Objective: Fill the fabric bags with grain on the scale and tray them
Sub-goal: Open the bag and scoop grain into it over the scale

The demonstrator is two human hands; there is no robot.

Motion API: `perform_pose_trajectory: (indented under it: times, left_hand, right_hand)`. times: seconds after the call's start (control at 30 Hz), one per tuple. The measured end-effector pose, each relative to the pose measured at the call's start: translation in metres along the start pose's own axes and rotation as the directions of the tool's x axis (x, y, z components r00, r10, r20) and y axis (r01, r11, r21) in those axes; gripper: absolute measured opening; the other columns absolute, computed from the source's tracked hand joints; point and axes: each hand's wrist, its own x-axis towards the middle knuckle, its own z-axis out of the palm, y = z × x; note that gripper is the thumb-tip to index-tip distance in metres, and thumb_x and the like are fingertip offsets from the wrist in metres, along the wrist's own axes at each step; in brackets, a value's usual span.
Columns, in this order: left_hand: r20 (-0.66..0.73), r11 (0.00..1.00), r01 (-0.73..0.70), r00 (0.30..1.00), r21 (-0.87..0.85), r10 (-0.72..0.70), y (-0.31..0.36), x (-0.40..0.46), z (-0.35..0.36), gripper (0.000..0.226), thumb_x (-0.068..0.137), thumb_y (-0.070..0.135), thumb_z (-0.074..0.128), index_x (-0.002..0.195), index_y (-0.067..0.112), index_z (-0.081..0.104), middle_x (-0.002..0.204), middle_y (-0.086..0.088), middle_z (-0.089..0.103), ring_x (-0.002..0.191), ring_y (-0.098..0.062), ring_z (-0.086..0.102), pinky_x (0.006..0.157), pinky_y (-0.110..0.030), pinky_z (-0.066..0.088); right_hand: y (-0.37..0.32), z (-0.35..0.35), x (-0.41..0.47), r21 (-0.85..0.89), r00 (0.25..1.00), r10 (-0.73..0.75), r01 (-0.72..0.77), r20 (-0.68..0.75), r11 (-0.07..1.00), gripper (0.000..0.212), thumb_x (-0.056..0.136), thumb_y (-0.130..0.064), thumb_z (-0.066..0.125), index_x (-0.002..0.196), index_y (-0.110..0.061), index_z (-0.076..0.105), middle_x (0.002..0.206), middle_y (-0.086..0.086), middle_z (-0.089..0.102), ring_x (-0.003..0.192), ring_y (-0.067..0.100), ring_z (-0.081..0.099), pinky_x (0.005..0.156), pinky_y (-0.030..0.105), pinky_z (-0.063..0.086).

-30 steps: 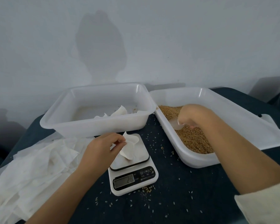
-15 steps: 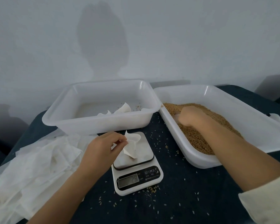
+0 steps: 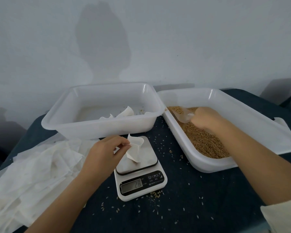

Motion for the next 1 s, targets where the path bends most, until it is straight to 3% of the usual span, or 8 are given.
perform_pose_trajectory:
  times: [0.2,0.3,0.4,0.5,0.6,0.73,0.9,1.0]
  left_hand:
    - [-0.003,1.0,-0.014,1.0,0.018,0.014,0.002,0.0,-0.002,0.004,0.083,0.016,0.068,0.085,0.018,0.071,0.08,0.015,0.063,0.072,-0.004,0.057,0.069,-0.026,0.05]
    - [0.01,0.999,-0.022,1.0,0.025,0.022,0.002,-0.002,-0.003,0.004,0.083,0.017,0.068,0.086,0.019,0.071,0.08,0.017,0.062,0.072,-0.003,0.057,0.069,-0.025,0.05]
    - [0.007,1.0,-0.008,1.0,0.016,0.008,0.001,-0.002,-0.004,0.004,0.083,0.019,0.067,0.086,0.02,0.07,0.081,0.019,0.062,0.073,-0.004,0.057,0.069,-0.026,0.05]
    - [0.01,1.0,-0.006,1.0,0.016,0.006,0.0,-0.003,-0.006,0.004,0.083,0.019,0.067,0.086,0.021,0.07,0.081,0.02,0.062,0.075,-0.004,0.058,0.07,-0.026,0.05]
    - [0.004,1.0,-0.01,1.0,0.017,0.01,-0.001,-0.002,-0.007,0.004,0.083,0.017,0.067,0.085,0.02,0.07,0.08,0.02,0.061,0.074,-0.004,0.057,0.069,-0.022,0.049]
    - [-0.002,0.999,-0.033,0.999,0.019,0.033,0.0,0.001,-0.008,0.005,0.082,0.016,0.068,0.086,0.018,0.07,0.078,0.017,0.061,0.071,-0.004,0.057,0.067,-0.019,0.047]
    - [-0.007,0.999,-0.028,1.0,0.016,0.028,0.003,0.008,-0.005,0.005,0.082,0.013,0.069,0.084,0.017,0.07,0.076,0.021,0.057,0.072,0.0,0.056,0.068,-0.01,0.043]
    - [0.001,0.999,-0.049,0.999,0.002,0.049,0.004,0.01,-0.004,0.006,0.081,0.009,0.069,0.083,0.014,0.069,0.078,0.018,0.057,0.076,0.002,0.056,0.07,-0.003,0.039]
  right_hand:
    - [-0.004,-0.008,-0.009,-0.077,0.985,0.028,-0.015,0.17,0.997,0.043,0.099,-0.036,0.042,0.12,-0.002,0.057,0.115,0.014,0.059,0.104,0.03,0.058,0.09,0.037,0.047]
    - [-0.014,-0.01,-0.005,-0.121,0.979,0.022,0.003,0.203,0.993,0.03,0.099,-0.026,0.044,0.108,-0.001,0.058,0.1,0.011,0.06,0.101,0.026,0.059,0.091,0.033,0.048]
    - [-0.025,-0.003,0.001,-0.145,0.984,-0.018,0.045,0.179,0.988,0.043,0.099,-0.031,0.043,0.122,0.002,0.058,0.12,0.014,0.06,0.106,0.029,0.059,0.096,0.036,0.048]
    - [-0.03,0.008,0.007,-0.129,0.991,-0.032,0.049,0.128,0.99,0.042,0.1,-0.03,0.04,0.121,0.0,0.059,0.112,0.014,0.061,0.099,0.028,0.06,0.09,0.036,0.051]
    - [-0.025,0.012,0.011,-0.08,0.994,-0.031,0.039,0.102,0.996,0.046,0.101,-0.035,0.04,0.133,-0.005,0.051,0.125,0.017,0.058,0.107,0.031,0.059,0.091,0.038,0.05]
    - [-0.007,0.009,0.017,0.01,1.0,-0.02,0.02,-0.016,1.0,0.041,0.101,-0.031,0.038,0.117,-0.001,0.06,0.08,0.005,0.056,0.07,0.019,0.055,0.064,0.031,0.046]
    - [0.011,0.008,0.017,0.136,0.994,-0.033,0.047,-0.104,0.99,0.052,0.098,-0.05,0.035,0.113,-0.008,0.062,0.083,0.002,0.056,0.066,0.014,0.051,0.055,0.028,0.038]
    - [0.021,0.009,0.011,0.119,0.984,-0.101,0.119,-0.145,0.986,0.048,0.1,-0.046,0.032,0.107,-0.013,0.066,0.079,0.001,0.059,0.067,0.015,0.055,0.052,0.026,0.038]
